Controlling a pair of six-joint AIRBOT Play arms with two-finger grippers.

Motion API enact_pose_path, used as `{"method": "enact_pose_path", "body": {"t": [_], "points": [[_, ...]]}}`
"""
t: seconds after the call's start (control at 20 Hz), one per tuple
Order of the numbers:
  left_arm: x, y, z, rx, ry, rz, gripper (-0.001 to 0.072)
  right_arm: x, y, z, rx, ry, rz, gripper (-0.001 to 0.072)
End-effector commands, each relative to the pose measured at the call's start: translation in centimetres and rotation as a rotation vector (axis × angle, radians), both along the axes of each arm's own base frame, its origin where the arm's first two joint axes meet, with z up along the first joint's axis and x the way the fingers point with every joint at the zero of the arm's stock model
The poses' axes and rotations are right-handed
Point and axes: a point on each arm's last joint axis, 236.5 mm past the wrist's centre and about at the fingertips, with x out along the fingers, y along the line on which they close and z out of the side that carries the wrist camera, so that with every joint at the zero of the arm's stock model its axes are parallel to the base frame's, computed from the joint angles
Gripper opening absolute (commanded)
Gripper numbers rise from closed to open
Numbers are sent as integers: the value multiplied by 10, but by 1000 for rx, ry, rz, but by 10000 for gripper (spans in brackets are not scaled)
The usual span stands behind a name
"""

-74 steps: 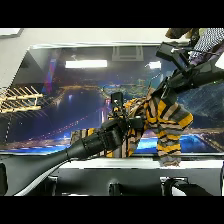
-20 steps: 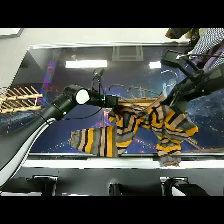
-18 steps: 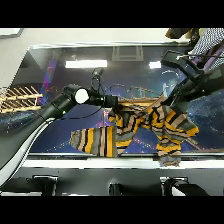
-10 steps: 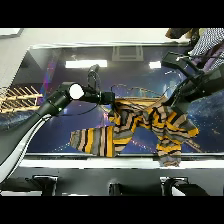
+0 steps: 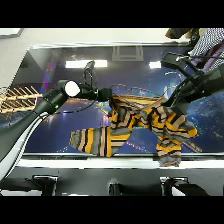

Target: Fold the clothes and pants, and hang the long-sleeved shirts on hangers.

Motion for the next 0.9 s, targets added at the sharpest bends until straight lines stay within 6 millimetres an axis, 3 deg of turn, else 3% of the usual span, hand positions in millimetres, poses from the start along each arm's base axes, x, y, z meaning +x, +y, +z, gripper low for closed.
{"method": "enact_pose_path", "body": {"t": [0.0,0.45,0.85], "points": [[3,2,5,-31,2,2,14,-1,-1,0,-3,1,-1,23],[5,8,37,-40,-3,-39,15,14,0,1,4,-43,-13,23],[16,14,60,-63,-39,-24,15,14,1,0,5,-41,-5,23]]}}
